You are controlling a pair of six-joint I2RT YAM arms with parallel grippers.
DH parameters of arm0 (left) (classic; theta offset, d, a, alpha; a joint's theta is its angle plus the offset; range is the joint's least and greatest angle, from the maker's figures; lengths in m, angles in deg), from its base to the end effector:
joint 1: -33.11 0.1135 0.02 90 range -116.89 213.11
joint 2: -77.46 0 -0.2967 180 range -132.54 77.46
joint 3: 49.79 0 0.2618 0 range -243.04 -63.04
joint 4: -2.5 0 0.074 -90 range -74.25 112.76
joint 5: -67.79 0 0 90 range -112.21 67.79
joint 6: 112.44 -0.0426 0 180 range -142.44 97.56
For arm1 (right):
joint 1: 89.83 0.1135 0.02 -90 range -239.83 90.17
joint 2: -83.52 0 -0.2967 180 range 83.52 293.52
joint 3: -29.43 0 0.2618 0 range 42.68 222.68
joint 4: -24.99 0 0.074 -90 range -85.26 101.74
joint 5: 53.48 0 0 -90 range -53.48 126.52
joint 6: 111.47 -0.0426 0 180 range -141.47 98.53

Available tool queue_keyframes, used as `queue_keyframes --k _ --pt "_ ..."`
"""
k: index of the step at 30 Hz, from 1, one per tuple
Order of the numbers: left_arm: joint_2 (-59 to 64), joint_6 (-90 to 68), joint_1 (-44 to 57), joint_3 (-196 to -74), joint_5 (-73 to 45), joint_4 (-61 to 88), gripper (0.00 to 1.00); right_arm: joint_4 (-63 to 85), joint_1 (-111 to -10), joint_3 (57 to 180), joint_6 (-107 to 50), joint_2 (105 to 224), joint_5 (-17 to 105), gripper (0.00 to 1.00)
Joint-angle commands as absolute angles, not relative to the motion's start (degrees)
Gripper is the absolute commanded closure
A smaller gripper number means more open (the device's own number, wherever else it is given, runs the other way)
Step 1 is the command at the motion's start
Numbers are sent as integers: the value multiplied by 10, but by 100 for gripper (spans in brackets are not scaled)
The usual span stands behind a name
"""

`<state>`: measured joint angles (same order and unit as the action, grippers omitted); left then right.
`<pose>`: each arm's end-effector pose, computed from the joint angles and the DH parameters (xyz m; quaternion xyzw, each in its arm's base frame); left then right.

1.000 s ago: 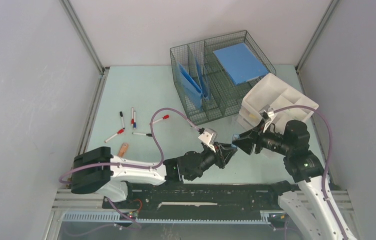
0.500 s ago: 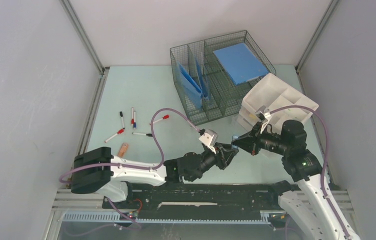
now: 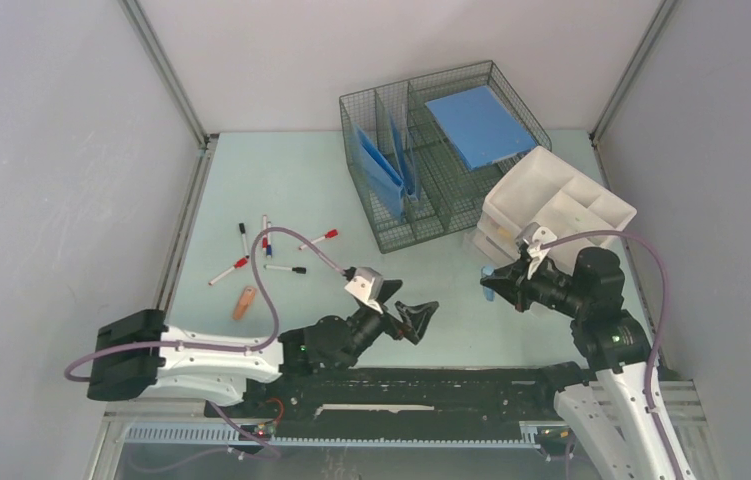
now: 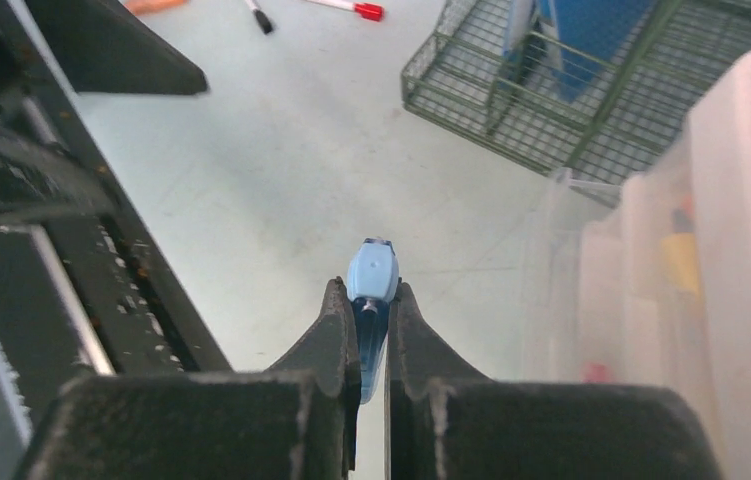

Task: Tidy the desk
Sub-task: Place the stationery in the drawer.

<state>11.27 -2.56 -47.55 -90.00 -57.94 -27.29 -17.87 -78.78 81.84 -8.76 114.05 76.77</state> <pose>0.0641 -0.2366 0.2775 0.1357 0.6742 -0.4005 0.6054 0.0996 0.0475 0.3236 -0.3500 0.7170 0.2758 0.5360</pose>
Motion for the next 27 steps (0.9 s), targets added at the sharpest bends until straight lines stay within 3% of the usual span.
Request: queue_keyframes --k 1,15,23,27 --pt "169 -37 -476 -881 -678 -196 0 -208 -807 843 20 1129 726 100" --pt "297 73 -472 -796 -797 -48 0 -174 -836 829 56 1150 529 100" --pt "306 91 -471 -788 -820 -21 0 -170 -836 820 69 1167 509 88" --pt "294 95 -472 -791 -822 -21 0 -172 -836 819 71 1169 515 75"
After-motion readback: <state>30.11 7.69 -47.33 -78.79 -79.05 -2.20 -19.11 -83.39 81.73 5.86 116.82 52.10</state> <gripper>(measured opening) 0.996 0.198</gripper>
